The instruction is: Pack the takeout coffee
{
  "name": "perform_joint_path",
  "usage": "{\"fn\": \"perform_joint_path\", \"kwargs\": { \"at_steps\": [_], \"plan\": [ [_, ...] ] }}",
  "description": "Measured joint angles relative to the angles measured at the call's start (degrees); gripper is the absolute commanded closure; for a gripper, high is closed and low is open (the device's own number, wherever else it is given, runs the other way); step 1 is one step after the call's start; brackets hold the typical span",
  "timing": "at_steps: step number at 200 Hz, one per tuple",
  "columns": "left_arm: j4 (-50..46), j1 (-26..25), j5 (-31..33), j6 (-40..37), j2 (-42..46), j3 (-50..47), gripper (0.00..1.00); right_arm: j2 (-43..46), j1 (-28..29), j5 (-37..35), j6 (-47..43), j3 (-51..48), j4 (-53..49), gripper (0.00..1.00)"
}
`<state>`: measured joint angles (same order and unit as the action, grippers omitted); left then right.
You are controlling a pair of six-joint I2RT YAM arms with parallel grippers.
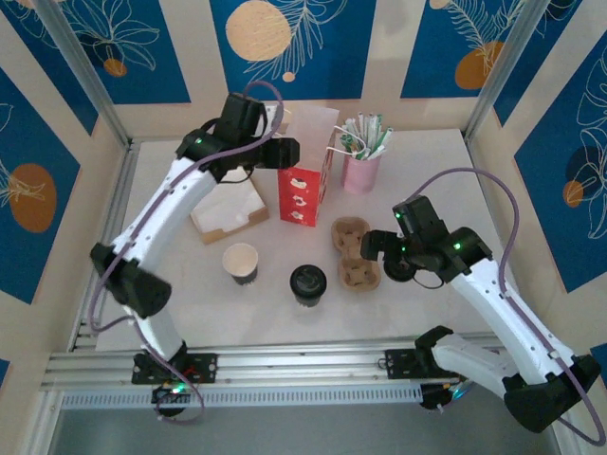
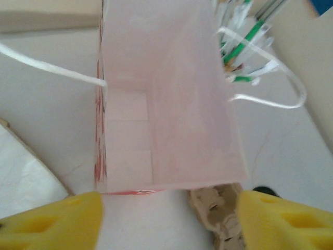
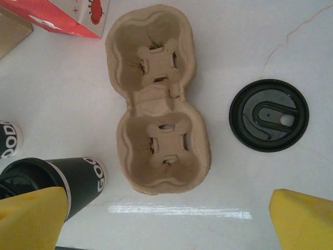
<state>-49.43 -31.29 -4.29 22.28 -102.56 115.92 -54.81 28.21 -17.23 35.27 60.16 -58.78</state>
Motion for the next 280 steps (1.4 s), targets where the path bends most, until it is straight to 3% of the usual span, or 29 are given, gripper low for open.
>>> {"fn": "perform_joint_path", "kwargs": {
  "at_steps": [38,132,160,251,280],
  "plan": [
    [-6.3,0.7,0.6,-0.8,-10.3,11.5,0.58,1.3,-3.4,2.9,-0.1,-0.2,1.8,0.01],
    [-11.1,0.7,5.9,-2.2,-11.5,13.9,0.52,1.4,-7.2,10.3,-1.8,-1.8,4.4,0.01],
    [-11.4,0.7,6.4,-3.2,-11.7,13.9,0.67,1.4,-7.3,11.1,-1.8,-1.8,4.7,0.01],
    [-12.5,0.8,6.7,-2.9,-13.1,14.2,1.00,1.4,-7.9,12.0,-1.8,-1.8,4.8,0.01],
    [-13.2,0.8,7.8,-1.4,-13.0,14.2,1.00,1.4,-7.9,12.4,-1.8,-1.8,4.8,0.01]
  ]
}}
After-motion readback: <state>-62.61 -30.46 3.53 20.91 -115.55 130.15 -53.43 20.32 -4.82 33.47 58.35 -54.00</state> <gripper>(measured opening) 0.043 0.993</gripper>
